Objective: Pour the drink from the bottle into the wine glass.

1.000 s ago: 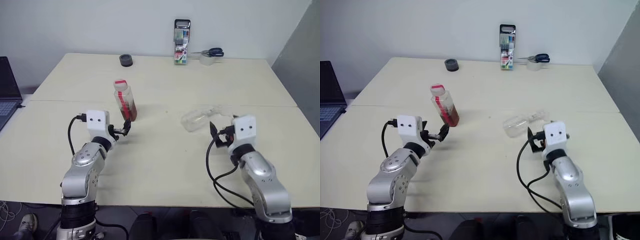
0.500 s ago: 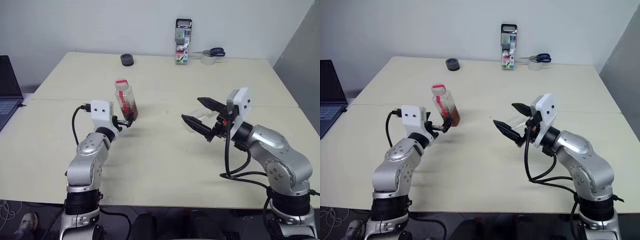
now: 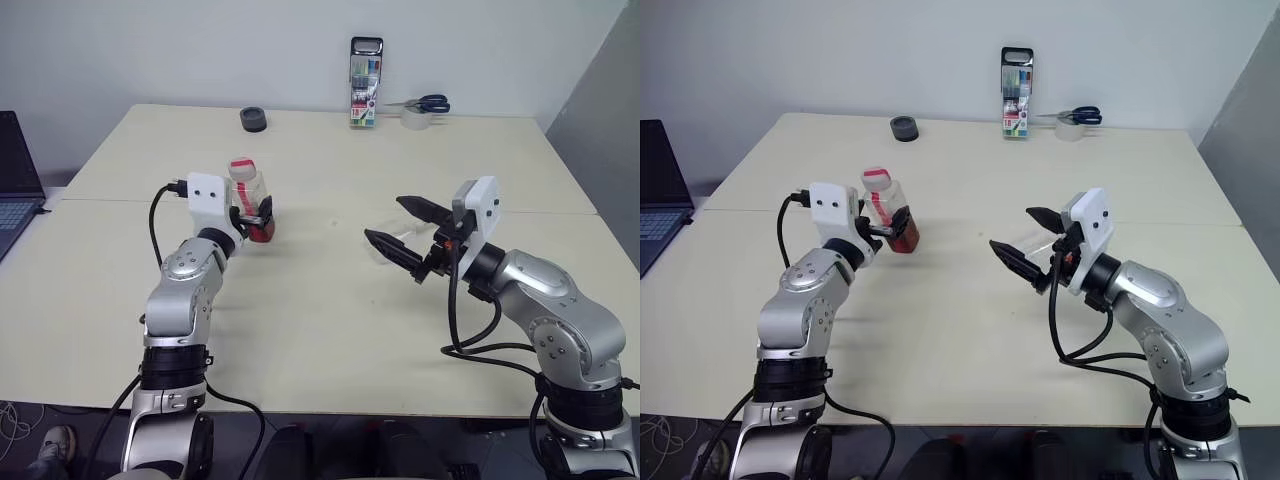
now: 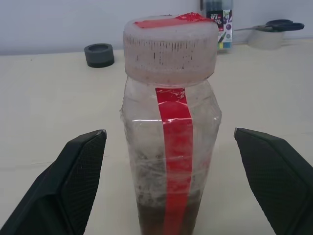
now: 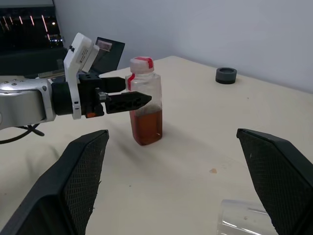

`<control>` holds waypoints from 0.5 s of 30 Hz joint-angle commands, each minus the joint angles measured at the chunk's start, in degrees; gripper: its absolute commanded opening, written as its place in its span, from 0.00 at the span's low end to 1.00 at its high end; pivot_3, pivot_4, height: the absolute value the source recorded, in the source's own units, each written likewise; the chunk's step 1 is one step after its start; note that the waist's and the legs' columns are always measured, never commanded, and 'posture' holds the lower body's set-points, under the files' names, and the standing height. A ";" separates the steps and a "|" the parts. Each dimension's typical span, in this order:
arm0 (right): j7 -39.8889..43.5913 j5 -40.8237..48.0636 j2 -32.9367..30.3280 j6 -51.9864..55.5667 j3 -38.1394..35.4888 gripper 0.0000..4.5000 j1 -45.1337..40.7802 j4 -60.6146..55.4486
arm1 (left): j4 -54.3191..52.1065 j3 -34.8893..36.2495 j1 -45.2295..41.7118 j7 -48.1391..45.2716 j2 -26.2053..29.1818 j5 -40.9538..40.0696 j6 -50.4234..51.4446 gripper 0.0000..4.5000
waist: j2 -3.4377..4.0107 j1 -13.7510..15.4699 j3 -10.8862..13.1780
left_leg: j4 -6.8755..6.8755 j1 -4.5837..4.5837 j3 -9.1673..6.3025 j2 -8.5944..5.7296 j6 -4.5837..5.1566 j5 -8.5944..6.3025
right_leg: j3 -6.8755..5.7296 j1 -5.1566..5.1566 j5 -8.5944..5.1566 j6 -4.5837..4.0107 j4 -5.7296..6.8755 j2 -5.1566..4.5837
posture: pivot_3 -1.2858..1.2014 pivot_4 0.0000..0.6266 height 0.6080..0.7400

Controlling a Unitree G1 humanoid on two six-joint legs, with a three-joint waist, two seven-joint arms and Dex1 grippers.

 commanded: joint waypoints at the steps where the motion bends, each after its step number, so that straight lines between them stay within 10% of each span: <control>1: -1.15 0.71 -0.07 -0.55 -0.68 1.00 -0.12 -2.75 | 3.74 -0.38 -2.96 -0.97 0.40 1.20 -4.20 0.99 | 0.00 0.01 0.00 | 0.01 0.00 0.00 0.00 0.00 0.00 | 0.00 0.00 0.00 0.00 0.00 0.00 | 0.52 0.24 1.00; 15: -3.62 -0.07 -0.55 -1.15 -0.95 1.00 2.25 -3.85 | 11.95 -0.48 -6.68 -3.19 -0.03 1.48 -11.22 0.99 | 0.00 0.00 0.00 | 0.01 -0.03 0.00 0.00 -0.02 0.01 | -0.01 -0.03 0.00 0.00 0.00 -0.01 | 0.52 0.24 1.00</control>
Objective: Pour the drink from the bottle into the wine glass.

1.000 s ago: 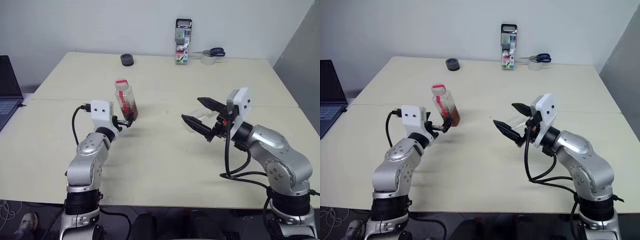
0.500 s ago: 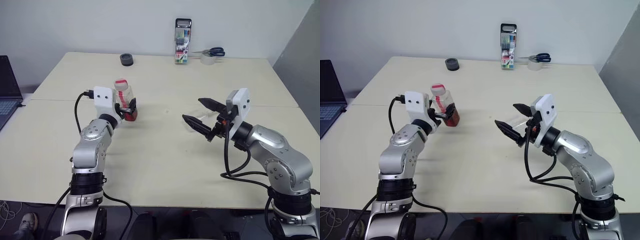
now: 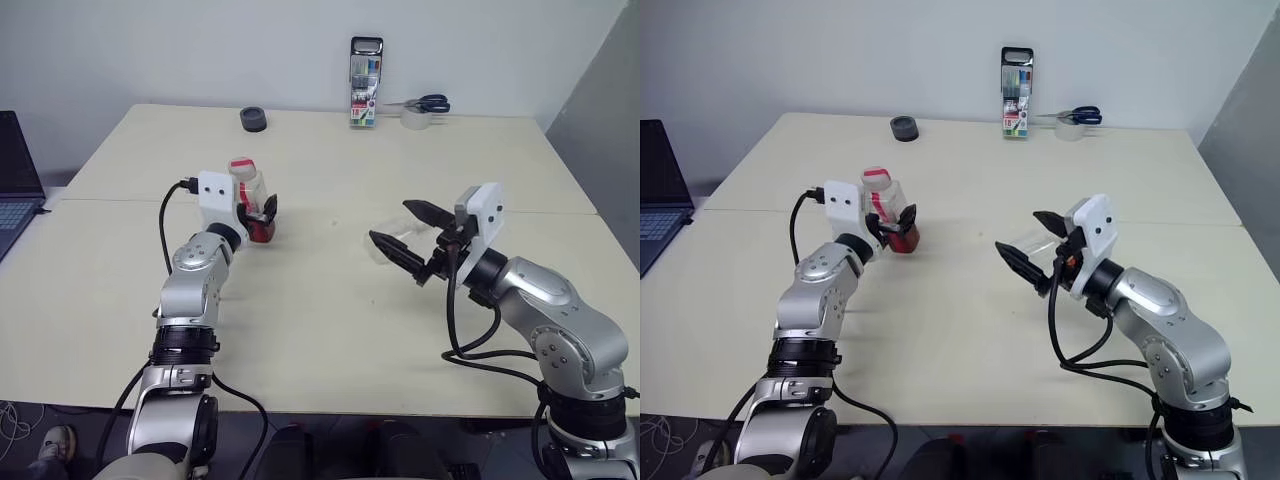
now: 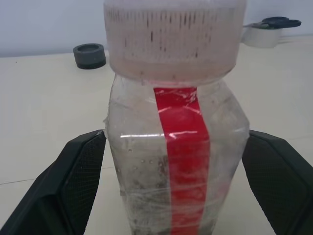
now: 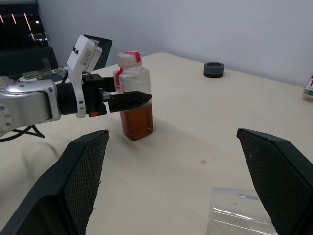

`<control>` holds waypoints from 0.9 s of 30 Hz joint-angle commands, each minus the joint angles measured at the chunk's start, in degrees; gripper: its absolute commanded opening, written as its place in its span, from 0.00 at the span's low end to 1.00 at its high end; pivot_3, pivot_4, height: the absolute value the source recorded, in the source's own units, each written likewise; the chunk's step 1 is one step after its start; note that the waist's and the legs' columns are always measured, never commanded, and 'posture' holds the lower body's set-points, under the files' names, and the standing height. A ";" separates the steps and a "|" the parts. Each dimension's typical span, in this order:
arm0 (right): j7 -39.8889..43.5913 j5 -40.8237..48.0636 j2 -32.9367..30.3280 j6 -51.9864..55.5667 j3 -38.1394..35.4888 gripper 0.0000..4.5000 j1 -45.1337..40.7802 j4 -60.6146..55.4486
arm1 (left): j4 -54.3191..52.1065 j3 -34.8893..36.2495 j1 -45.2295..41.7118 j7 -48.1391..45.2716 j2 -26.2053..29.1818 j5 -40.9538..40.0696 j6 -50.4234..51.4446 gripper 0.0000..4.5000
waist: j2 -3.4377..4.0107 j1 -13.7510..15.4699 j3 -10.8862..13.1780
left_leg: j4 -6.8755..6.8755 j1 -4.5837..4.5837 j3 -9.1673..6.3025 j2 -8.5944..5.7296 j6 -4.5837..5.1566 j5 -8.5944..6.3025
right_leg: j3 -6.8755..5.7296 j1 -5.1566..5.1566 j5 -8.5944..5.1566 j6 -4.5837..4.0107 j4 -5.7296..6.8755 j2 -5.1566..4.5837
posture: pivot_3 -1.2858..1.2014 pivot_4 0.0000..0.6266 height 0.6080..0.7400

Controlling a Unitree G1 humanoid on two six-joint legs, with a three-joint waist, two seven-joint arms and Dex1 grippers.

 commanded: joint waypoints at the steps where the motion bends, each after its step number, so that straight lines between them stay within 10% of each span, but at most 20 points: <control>1: -0.51 -0.03 -0.45 -1.31 -0.85 1.00 -0.05 -2.04 | -1.23 0.42 -2.15 -0.63 0.00 -0.29 -2.21 0.99 | 0.00 0.02 0.00 | 0.00 -0.01 0.00 0.00 0.00 0.00 | 0.00 0.00 0.00 0.00 -0.01 0.00 | 0.52 0.24 1.00; 6: -0.58 -0.11 -0.35 -1.66 -0.54 1.00 0.23 -1.94 | -1.45 1.08 -2.37 -0.86 0.25 -0.74 -2.73 0.88 | 0.00 0.01 0.00 | -0.01 -0.01 0.00 0.00 0.00 0.00 | 0.00 0.00 0.00 0.00 -0.01 0.00 | 0.52 0.24 1.00; 13: -0.82 -0.09 -0.15 -1.94 -0.17 1.00 -0.05 -1.73 | -1.94 1.31 -1.35 -1.13 0.63 -0.79 -2.42 0.43 | 0.00 0.01 0.00 | 0.00 -0.02 0.00 0.00 0.00 0.00 | -0.01 0.00 0.00 0.00 -0.01 0.00 | 0.52 0.24 1.00; 27: -4.75 -3.59 1.50 -0.16 2.81 1.00 -5.82 0.22 | -9.79 -6.67 -3.81 -12.27 4.98 -0.06 0.64 0.41 | 0.00 -0.03 0.02 | 0.00 -0.04 0.00 -0.01 -0.17 0.09 | -0.01 -0.04 0.00 0.00 0.00 0.00 | 0.52 0.24 1.00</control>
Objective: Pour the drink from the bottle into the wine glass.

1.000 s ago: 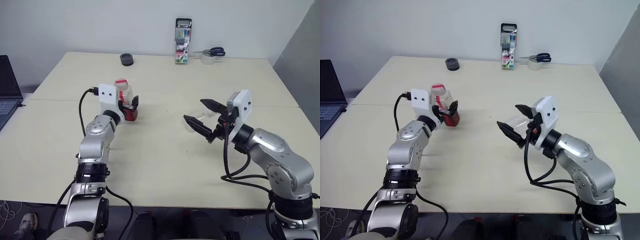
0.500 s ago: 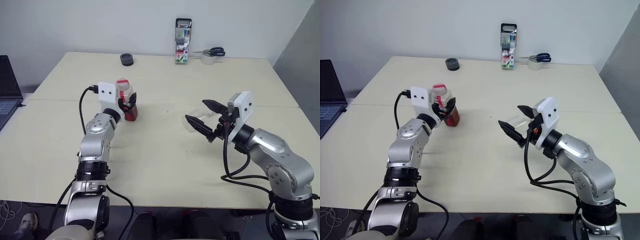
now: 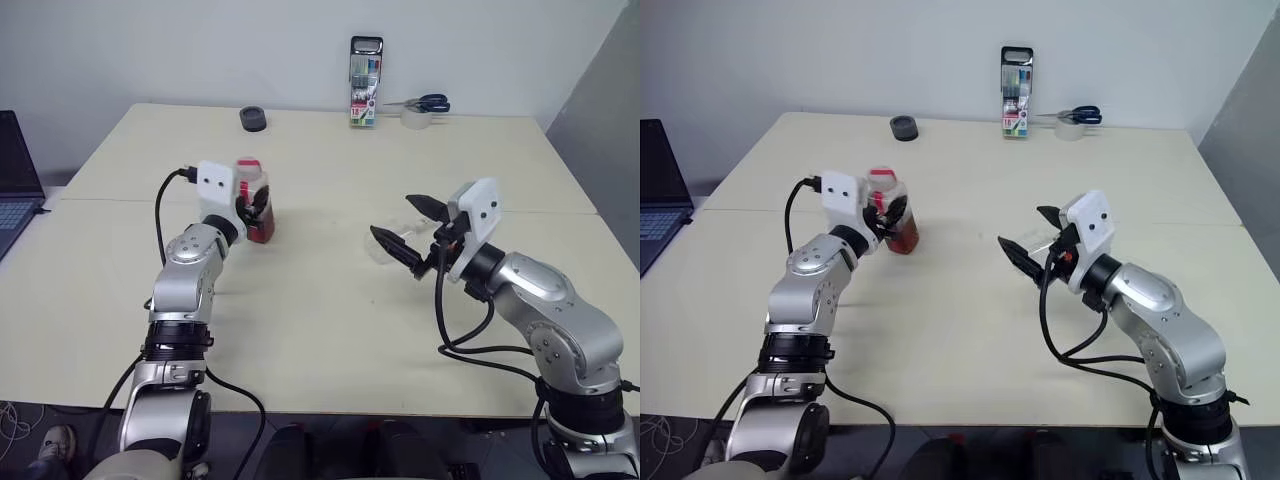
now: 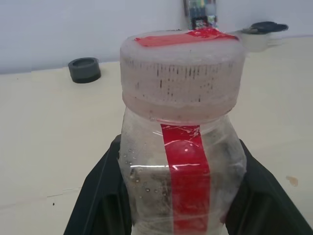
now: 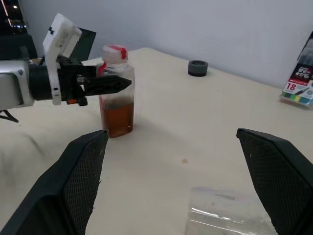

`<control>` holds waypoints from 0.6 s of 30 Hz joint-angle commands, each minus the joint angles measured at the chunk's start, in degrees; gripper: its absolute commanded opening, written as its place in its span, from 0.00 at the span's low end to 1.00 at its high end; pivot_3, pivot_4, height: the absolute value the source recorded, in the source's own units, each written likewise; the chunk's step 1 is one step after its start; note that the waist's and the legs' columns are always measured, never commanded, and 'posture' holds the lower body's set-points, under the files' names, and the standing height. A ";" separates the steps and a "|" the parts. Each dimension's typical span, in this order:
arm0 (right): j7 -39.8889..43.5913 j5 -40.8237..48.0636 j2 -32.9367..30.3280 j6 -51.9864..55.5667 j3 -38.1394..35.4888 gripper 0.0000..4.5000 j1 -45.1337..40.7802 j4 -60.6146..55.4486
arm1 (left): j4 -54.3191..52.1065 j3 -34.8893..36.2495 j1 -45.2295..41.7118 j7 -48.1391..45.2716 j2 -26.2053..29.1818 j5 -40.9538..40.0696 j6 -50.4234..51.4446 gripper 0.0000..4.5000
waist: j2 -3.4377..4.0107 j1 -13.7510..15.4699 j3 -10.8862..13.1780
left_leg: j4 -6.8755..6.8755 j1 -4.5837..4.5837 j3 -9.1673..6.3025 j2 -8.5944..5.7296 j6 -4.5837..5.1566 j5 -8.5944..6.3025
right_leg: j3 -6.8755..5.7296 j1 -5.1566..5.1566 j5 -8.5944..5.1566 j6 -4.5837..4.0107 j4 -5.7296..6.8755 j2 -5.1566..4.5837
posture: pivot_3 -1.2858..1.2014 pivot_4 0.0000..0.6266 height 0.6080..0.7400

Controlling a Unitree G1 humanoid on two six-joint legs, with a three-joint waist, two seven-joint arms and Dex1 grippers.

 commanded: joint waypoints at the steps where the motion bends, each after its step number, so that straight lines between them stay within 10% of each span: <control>1: -2.13 0.56 2.53 1.05 0.94 1.00 -3.71 -1.30 | -7.66 -4.12 -2.87 -8.05 1.36 -1.77 0.68 0.41 | 0.00 0.02 0.00 | 0.00 -0.01 0.00 0.00 -0.01 0.01 | 0.00 0.00 0.00 0.00 -0.01 0.00 | 0.52 0.24 1.00; 18: -4.94 1.37 10.31 5.64 3.94 1.00 -12.94 0.22 | -19.19 -10.45 -4.50 -29.02 4.82 -14.03 15.47 0.41 | 0.09 -1.18 0.05 | 0.00 -0.05 -0.03 0.01 0.00 0.01 | 0.00 -0.05 0.00 -0.01 0.02 0.02 | 0.52 0.24 1.00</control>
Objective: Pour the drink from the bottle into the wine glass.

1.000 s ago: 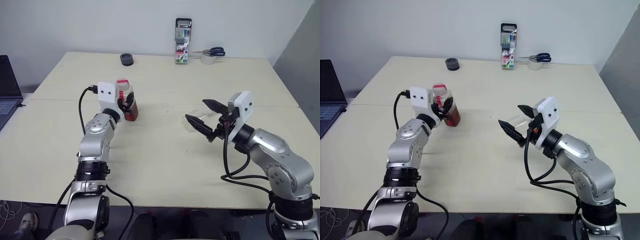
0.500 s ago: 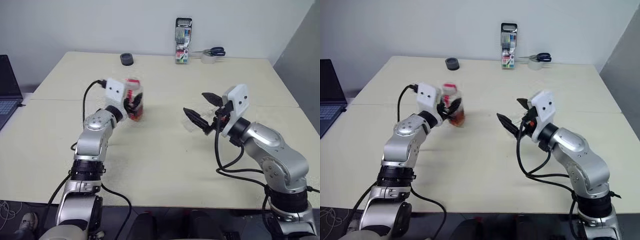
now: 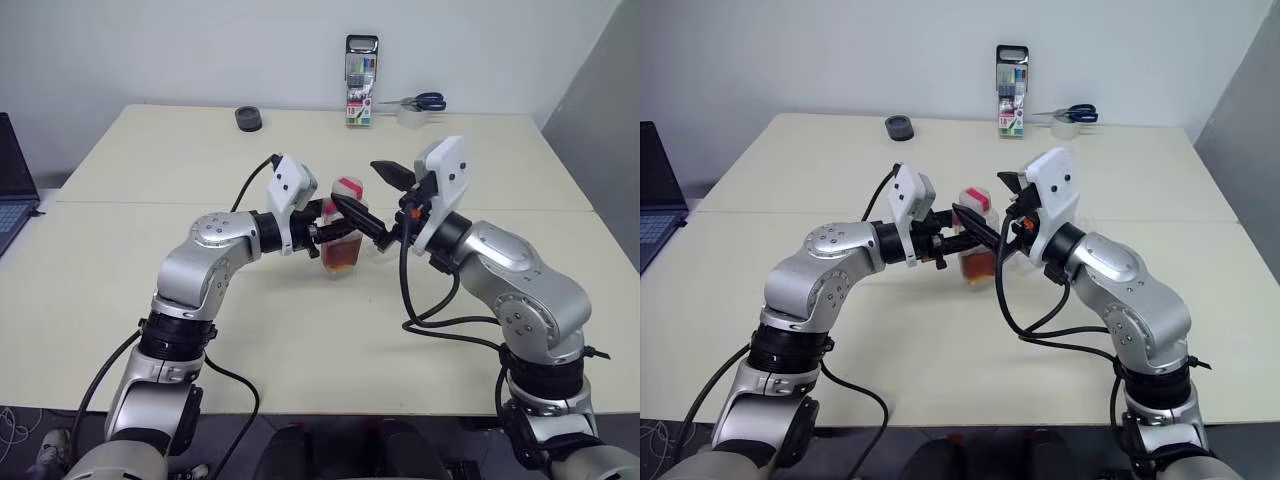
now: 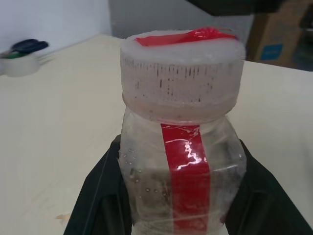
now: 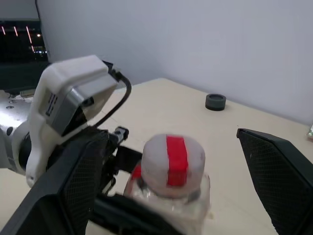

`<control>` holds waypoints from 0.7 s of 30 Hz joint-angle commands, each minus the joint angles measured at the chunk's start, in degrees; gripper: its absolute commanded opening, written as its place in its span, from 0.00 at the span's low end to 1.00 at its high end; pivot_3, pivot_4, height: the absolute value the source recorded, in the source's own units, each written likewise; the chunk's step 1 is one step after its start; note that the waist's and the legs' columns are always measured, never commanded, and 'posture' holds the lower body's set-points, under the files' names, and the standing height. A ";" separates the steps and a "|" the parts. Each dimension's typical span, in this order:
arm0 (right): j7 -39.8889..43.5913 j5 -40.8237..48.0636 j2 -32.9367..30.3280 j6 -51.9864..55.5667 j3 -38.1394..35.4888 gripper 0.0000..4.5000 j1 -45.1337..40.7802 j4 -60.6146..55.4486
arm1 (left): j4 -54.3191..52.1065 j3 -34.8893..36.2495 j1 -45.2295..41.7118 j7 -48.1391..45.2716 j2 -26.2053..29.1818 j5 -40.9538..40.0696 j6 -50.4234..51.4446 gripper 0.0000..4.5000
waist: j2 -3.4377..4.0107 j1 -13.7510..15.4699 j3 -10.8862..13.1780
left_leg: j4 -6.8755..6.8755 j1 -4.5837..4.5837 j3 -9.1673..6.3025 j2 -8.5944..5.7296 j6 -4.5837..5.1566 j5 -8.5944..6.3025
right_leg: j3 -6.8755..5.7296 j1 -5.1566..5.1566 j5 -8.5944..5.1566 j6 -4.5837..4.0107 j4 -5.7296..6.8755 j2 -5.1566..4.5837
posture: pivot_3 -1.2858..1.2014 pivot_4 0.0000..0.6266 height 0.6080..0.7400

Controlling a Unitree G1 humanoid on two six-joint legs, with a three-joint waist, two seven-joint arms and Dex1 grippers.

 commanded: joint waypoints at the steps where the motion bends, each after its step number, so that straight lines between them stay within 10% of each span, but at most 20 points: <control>1: -0.42 0.93 1.22 0.26 0.29 1.00 -1.75 -0.53 | -2.72 0.51 -1.35 -1.43 0.50 -0.97 -0.87 0.41 | 0.02 -0.05 0.01 | 0.00 0.00 0.00 0.00 0.00 0.00 | 0.00 0.00 0.00 0.00 0.01 0.00 | 0.52 0.24 1.00; 21: -0.74 2.51 2.34 2.77 -1.46 0.91 -1.27 1.49 | -1.27 0.84 -1.80 -0.99 -1.46 -0.42 -3.16 0.41 | 0.03 -0.08 0.02 | 0.01 -0.01 0.00 0.00 0.15 -0.08 | 0.01 -0.01 0.00 0.00 0.00 0.00 | 0.52 0.24 1.00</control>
